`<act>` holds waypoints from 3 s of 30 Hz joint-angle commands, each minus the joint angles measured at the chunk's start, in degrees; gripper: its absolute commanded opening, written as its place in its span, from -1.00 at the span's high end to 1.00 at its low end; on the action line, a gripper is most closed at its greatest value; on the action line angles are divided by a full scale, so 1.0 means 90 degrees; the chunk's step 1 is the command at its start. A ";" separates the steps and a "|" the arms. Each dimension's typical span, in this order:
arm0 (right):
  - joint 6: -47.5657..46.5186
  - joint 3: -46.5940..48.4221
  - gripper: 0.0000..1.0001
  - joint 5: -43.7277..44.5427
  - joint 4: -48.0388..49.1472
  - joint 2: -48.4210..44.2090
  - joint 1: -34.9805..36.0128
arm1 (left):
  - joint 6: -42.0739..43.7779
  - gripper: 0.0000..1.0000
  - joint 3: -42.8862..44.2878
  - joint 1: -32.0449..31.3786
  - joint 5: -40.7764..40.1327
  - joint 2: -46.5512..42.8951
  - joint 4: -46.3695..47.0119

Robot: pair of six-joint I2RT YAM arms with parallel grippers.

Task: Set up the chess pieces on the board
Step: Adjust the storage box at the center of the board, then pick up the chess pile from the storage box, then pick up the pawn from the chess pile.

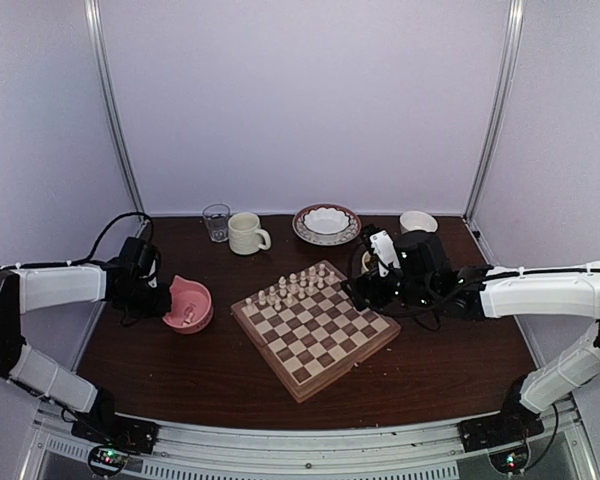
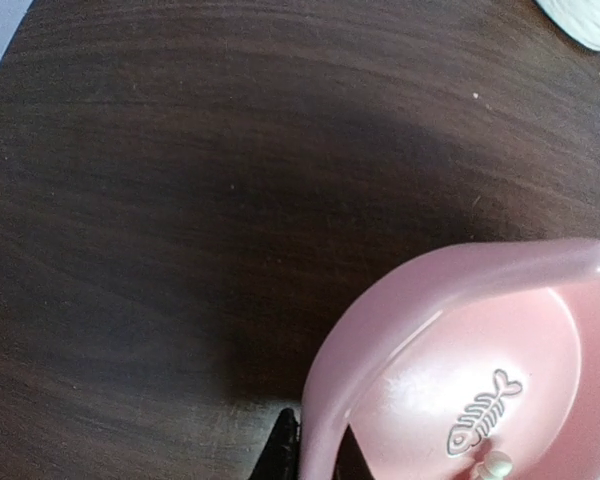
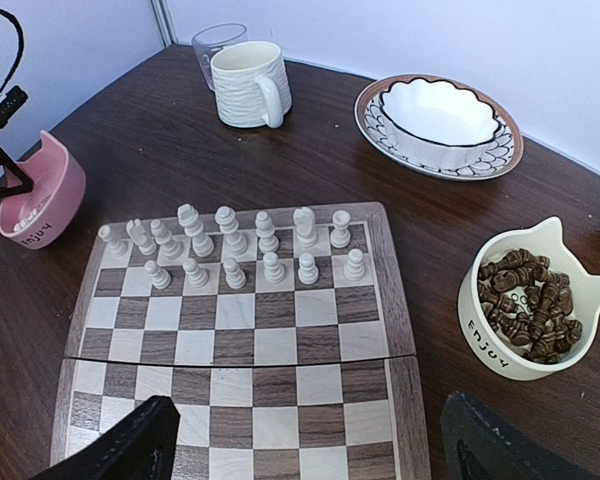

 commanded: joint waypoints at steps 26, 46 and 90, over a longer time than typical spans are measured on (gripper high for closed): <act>-0.0095 0.0027 -0.89 -0.0051 0.0019 0.0105 -0.0022 | 0.0597 0.05 0.0634 -0.1418 -0.1726 -0.1108 -0.0749; -0.0155 0.0088 -0.88 -0.0001 -0.0025 0.0146 -0.0012 | 0.0281 0.03 0.1567 -0.1475 0.0262 0.1302 -0.1447; -0.0126 0.0095 -0.88 -0.0086 -0.0022 0.0145 -0.0012 | 0.0568 0.76 0.0914 -0.1484 0.0299 -0.0146 -0.0616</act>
